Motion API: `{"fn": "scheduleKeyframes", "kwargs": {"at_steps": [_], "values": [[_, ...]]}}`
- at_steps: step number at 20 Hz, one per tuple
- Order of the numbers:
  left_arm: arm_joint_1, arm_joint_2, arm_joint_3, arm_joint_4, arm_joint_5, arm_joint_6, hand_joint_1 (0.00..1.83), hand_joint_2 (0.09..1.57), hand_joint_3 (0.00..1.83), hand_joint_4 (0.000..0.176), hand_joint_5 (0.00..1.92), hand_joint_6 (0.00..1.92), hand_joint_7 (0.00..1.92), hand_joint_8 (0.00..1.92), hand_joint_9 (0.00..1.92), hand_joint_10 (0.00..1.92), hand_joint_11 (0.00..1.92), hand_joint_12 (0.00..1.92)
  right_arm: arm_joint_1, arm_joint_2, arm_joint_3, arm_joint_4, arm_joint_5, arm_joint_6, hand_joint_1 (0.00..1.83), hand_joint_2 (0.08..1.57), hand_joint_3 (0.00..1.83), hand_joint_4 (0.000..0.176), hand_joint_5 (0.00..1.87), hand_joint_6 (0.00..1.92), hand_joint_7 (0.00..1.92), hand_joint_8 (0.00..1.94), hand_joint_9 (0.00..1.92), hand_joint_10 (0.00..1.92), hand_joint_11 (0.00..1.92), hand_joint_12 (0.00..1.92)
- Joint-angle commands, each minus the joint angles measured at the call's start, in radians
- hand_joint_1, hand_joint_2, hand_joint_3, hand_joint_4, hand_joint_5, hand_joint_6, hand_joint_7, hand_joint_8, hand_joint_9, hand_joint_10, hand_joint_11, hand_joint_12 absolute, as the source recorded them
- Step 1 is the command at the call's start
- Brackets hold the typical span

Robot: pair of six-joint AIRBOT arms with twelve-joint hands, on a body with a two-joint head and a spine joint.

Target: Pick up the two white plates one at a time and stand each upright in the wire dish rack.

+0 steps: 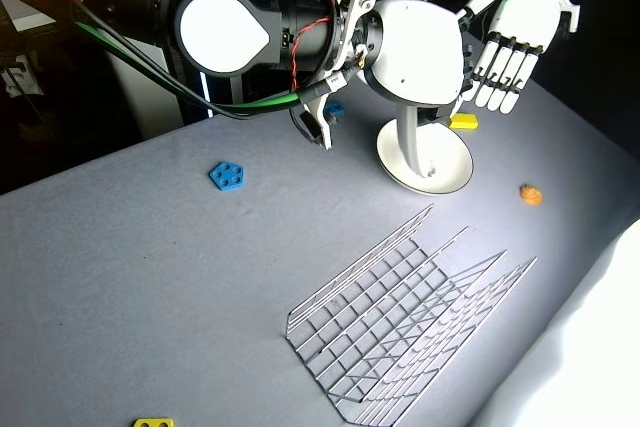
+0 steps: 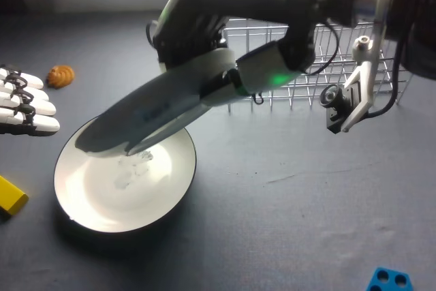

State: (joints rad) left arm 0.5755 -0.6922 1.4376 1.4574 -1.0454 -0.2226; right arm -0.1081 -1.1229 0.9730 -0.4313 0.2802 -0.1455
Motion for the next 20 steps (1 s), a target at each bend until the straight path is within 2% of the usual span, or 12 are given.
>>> {"fn": "scheduleKeyframes", "kwargs": {"at_steps": [1,3,7,8,9,10,11,15,16,17,18,20], "values": [[-0.005,0.002,0.011,-0.067,-0.032,-0.002,0.00,1.05,0.00,0.000,0.00,0.00,0.00,0.00,0.00,0.00,0.00,0.00,0.027,0.012,-0.006,0.026,0.131,0.040,1.38,1.07,0.00,0.000,1.00,0.94,1.08,0.73,1.02,1.02,0.92,1.06],[-0.006,-0.001,0.015,-0.068,-0.032,-0.002,0.00,1.05,0.00,0.000,0.00,0.00,0.00,0.00,0.00,0.00,0.00,0.00,0.038,0.024,-0.006,0.026,0.131,0.085,1.39,1.06,0.00,0.000,1.02,0.92,1.12,0.64,1.04,0.97,0.95,1.01],[-0.008,-0.004,0.018,-0.068,-0.032,-0.002,0.00,1.05,0.00,0.000,0.00,0.00,0.00,0.00,0.00,0.00,0.00,0.00,0.063,0.050,-0.006,0.029,0.131,0.166,1.39,1.07,0.00,0.000,0.99,0.96,1.10,0.67,1.05,0.98,0.97,0.98],[-0.008,-0.005,0.021,-0.067,-0.032,-0.002,0.00,1.08,0.01,0.000,0.00,0.00,0.00,0.00,0.00,0.00,0.00,0.00,0.066,0.058,-0.006,0.048,0.131,0.169,1.38,1.08,0.00,0.000,0.95,1.02,1.06,0.73,1.02,1.03,0.94,1.00],[-0.008,-0.007,0.024,-0.067,-0.032,-0.002,0.00,1.06,0.00,0.000,0.00,0.00,0.00,0.00,0.00,0.00,0.00,0.00,0.069,0.064,-0.005,0.065,0.130,0.170,1.47,1.08,0.00,0.000,0.94,0.99,1.04,0.73,1.01,0.94,0.92,1.35],[-0.008,-0.008,0.027,-0.066,-0.032,-0.002,0.00,1.06,0.00,0.000,0.00,0.00,0.00,0.00,0.00,0.00,0.00,0.00,0.071,0.069,-0.005,0.073,0.128,0.171,1.40,1.07,0.00,0.000,0.99,0.96,1.08,0.70,1.02,1.00,0.90,1.15],[-0.007,-0.008,0.028,-0.066,-0.032,-0.001,0.00,1.06,0.00,0.000,0.00,0.00,0.00,0.00,0.00,0.00,0.00,0.00,0.071,0.074,-0.005,0.075,0.125,0.181,1.39,1.07,0.00,0.000,1.00,0.95,1.10,0.67,1.04,0.99,0.93,1.05],[-0.005,-0.009,0.028,-0.065,-0.032,0.003,0.00,1.05,0.00,0.000,0.00,0.00,0.00,0.00,0.00,0.00,0.00,0.00,0.072,0.104,-0.005,0.120,0.126,0.206,1.39,1.07,0.00,0.000,1.00,0.97,1.10,0.66,1.04,0.97,0.99,0.95],[-0.005,-0.010,0.027,-0.065,-0.033,0.003,0.00,1.05,0.00,0.000,0.00,0.00,0.00,0.00,0.00,0.00,0.00,0.00,0.072,0.111,-0.005,0.123,0.126,0.209,1.38,1.07,0.00,0.000,0.99,0.98,1.08,0.71,1.02,1.00,0.97,0.93],[-0.006,-0.010,0.026,-0.065,-0.033,0.005,0.00,1.07,0.00,0.000,0.00,0.00,0.00,0.00,0.00,0.00,0.00,0.00,0.072,0.116,-0.004,0.125,0.126,0.215,1.47,1.08,0.00,0.000,0.94,0.99,1.04,0.73,1.00,0.94,0.93,1.33],[-0.006,-0.010,0.026,-0.065,-0.033,0.005,0.00,1.06,0.00,0.000,0.00,0.00,0.00,0.00,0.00,0.00,0.00,0.00,0.072,0.118,-0.003,0.126,0.126,0.217,1.40,1.07,0.00,0.000,0.96,0.99,1.10,0.68,1.04,0.97,0.95,1.10],[-0.009,-0.013,0.024,-0.065,-0.033,0.006,0.00,1.06,0.00,0.000,0.00,0.00,0.00,0.00,0.00,0.00,0.00,0.00,0.069,0.127,0.004,0.158,0.127,0.219,1.39,1.06,0.00,0.000,0.98,0.96,1.13,0.64,1.06,0.97,0.97,0.99]]}}
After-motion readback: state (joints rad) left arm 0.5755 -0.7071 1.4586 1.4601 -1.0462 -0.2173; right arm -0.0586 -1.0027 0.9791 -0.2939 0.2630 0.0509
